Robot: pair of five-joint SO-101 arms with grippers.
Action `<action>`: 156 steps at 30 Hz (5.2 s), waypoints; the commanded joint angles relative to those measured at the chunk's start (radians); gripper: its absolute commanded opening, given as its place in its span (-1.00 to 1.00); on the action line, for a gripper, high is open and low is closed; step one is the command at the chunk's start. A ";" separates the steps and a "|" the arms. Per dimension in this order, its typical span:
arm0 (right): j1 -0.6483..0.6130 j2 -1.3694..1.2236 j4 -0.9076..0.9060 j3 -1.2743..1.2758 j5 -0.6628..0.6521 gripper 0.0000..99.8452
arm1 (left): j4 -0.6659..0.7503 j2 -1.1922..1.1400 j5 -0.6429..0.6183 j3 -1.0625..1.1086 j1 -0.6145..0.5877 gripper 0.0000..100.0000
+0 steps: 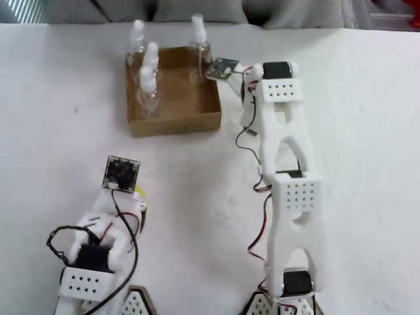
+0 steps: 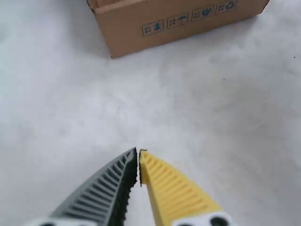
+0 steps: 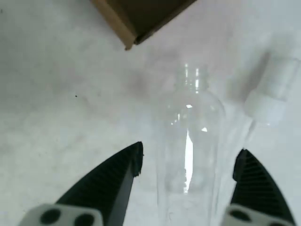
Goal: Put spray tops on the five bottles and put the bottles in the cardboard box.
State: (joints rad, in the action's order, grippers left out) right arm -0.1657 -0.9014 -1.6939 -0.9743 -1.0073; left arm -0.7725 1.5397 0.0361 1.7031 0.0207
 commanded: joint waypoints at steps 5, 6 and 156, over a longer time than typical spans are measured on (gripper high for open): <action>-0.002 -0.044 -0.025 -0.058 -0.023 -0.43 | -0.006 0.015 0.008 -0.005 -0.007 -0.95; -0.002 -0.053 -0.025 -0.057 -0.021 -0.44 | -0.006 0.015 0.009 -0.005 -0.007 -0.95; 0.051 -0.166 0.490 -0.161 0.293 -0.60 | -0.006 0.013 0.009 -0.005 -0.012 -0.95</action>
State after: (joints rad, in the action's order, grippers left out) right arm -0.1013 -1.0457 -1.2213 -1.0203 -0.7035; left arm -0.7725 1.5397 0.0361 1.7031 0.0146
